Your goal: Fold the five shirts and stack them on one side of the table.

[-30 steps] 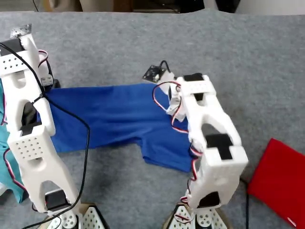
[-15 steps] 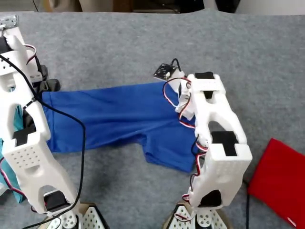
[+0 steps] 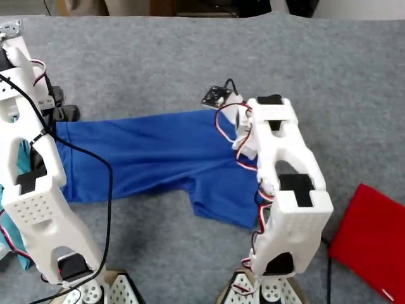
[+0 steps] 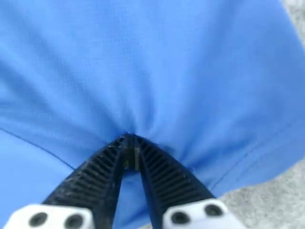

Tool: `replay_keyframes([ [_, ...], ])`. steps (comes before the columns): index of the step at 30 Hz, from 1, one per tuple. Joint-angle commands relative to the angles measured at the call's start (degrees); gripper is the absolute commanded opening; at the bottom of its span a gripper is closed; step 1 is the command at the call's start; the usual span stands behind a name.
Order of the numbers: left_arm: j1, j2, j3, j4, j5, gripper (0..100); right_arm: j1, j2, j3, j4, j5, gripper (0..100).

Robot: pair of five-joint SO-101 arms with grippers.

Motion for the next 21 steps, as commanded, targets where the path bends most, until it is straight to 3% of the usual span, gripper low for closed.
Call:
replay_keyframes([
  [1,1.3,-4.0,0.1,0.5,-0.3,2,-5.0,-0.3,-2.0,1.8,0.2,0.5],
  [7,6.5,-6.7,9.1,0.7,-0.4,2,-8.2,-3.7,-2.0,1.8,-3.5,0.5],
  [15,6.9,-27.6,31.7,0.4,-0.6,2,-4.3,-21.7,-2.2,8.9,-3.2,0.5],
  [18,5.9,-34.6,47.0,-5.2,-0.3,2,-4.1,-26.3,-2.2,12.0,-3.2,0.5],
  [21,2.5,-40.9,64.3,-16.1,-0.5,2,-4.0,-28.5,-2.0,14.9,-3.2,0.5],
])
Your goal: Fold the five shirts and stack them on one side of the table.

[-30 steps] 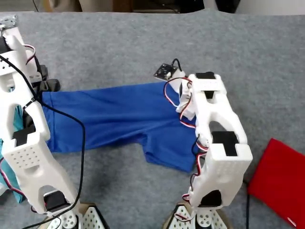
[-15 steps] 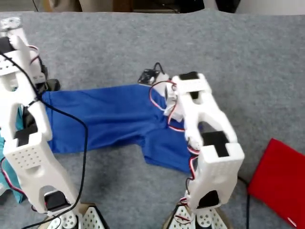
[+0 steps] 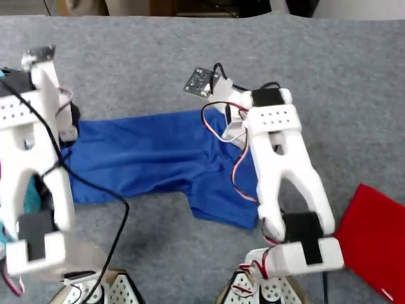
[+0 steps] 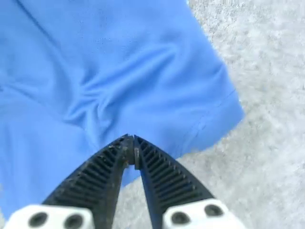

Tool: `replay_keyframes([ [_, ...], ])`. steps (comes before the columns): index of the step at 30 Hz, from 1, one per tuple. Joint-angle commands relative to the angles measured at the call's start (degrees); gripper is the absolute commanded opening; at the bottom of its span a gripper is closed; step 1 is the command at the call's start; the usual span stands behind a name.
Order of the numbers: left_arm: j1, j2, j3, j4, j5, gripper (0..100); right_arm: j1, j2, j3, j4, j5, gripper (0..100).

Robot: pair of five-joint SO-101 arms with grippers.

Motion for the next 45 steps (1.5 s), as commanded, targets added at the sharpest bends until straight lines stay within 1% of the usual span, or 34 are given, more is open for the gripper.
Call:
replay_keyframes([
  [1,-3.9,-9.1,21.0,-11.5,-0.5,2,1.1,-5.1,-1.8,3.3,-0.3,0.5],
  [4,-4.9,-12.8,35.0,-17.2,-0.9,5,1.9,-5.3,-1.8,6.7,0.6,0.5],
  [6,-5.1,-14.1,43.0,-22.8,-1.2,7,1.9,-5.3,-1.0,8.2,0.9,0.5],
  [8,-5.6,-14.5,47.7,-28.2,-1.1,8,0.8,-5.4,1.7,8.4,0.9,0.5],
  [10,-6.3,-13.7,49.1,-31.4,-1.0,8,-1.3,-5.5,5.9,8.3,0.9,0.5],
  [12,-6.4,-12.0,49.1,-32.4,-1.0,8,-3.6,-6.9,10.7,7.5,0.5,0.5],
  [15,-6.6,-7.5,47.9,-32.5,-1.1,8,-6.5,-11.8,17.9,4.6,-1.9,0.5],
  [18,-7.2,-1.9,44.4,-32.2,-1.0,8,-8.3,-16.6,23.2,3.3,-3.3,0.5],
  [21,-9.6,2.5,39.3,-32.1,-0.9,8,-8.1,-19.8,25.8,3.4,-3.9,0.5],
  [25,-13.9,6.8,33.8,-32.3,-1.6,8,-5.7,-21.1,26.4,3.5,-3.5,0.5],
  [27,-16.2,8.3,31.5,-32.2,-3.4,6,-5.3,-21.1,26.4,3.6,-3.3,0.5],
  [29,-17.5,8.8,30.2,-32.1,-4.5,4,-5.3,-21.1,26.4,3.6,-2.6,0.5],
  [33,-19.6,7.4,28.4,-32.0,-4.7,4,-5.3,-21.0,26.2,3.3,-1.8,0.5],
  [37,-19.9,4.5,26.7,-29.0,-4.7,4,-5.2,-18.2,25.5,2.6,-1.8,0.5],
  [42,-19.7,0.7,25.0,-25.9,-4.6,4,-5.3,-10.8,25.2,-1.8,-1.9,0.5],
  [45,-19.7,-1.3,25.1,-25.6,-4.6,4,-7.6,-9.5,25.5,-0.5,-1.9,0.5],
])
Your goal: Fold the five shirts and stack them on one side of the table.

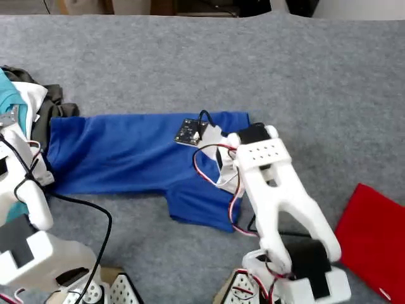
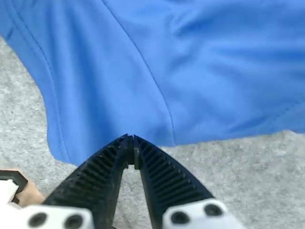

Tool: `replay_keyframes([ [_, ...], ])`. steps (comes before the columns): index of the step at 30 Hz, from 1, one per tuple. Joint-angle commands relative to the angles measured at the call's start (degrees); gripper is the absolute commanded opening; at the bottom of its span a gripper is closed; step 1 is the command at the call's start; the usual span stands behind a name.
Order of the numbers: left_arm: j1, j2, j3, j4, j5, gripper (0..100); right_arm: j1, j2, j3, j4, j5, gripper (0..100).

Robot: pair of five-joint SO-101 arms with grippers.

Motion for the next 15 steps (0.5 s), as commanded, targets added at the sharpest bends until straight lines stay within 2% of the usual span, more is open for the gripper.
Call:
replay_keyframes([
  [1,-0.7,-4.0,-2.5,0.8,-0.4,4,-3.3,0.1,-0.6,1.4,0.4,0.5],
  [9,-0.5,-4.4,-2.9,0.7,-0.2,4,-14.7,-14.1,12.0,3.6,-1.4,1.2],
  [15,-0.2,-4.8,-3.3,0.7,0.2,4,-15.3,-20.6,16.6,3.9,-1.8,15.5],
])
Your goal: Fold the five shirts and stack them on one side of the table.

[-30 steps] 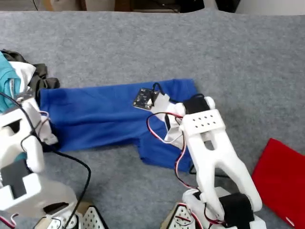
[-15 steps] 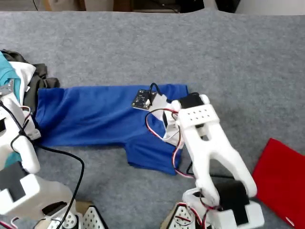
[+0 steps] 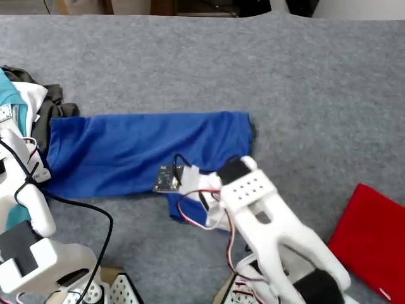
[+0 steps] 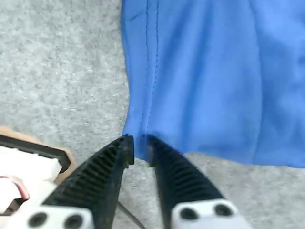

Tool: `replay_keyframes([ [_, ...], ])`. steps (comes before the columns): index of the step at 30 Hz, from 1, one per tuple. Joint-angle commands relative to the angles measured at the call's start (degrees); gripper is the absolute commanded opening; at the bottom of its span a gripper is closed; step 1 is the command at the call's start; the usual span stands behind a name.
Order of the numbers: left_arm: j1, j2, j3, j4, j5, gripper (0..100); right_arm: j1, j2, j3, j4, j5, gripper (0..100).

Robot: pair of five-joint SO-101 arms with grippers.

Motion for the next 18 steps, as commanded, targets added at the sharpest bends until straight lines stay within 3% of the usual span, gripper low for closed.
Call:
replay_keyframes([
  [1,-0.1,-2.6,-2.9,0.4,0.7,6,-1.0,-3.0,-0.4,0.8,-0.2,16.8],
  [10,4.8,-2.2,-8.8,0.3,6.2,16,-14.1,4.0,-1.5,-2.0,-2.4,17.2],
  [18,6.5,-2.1,-6.2,-1.9,7.9,16,-15.3,16.4,-1.7,-11.3,-2.7,17.2],
])
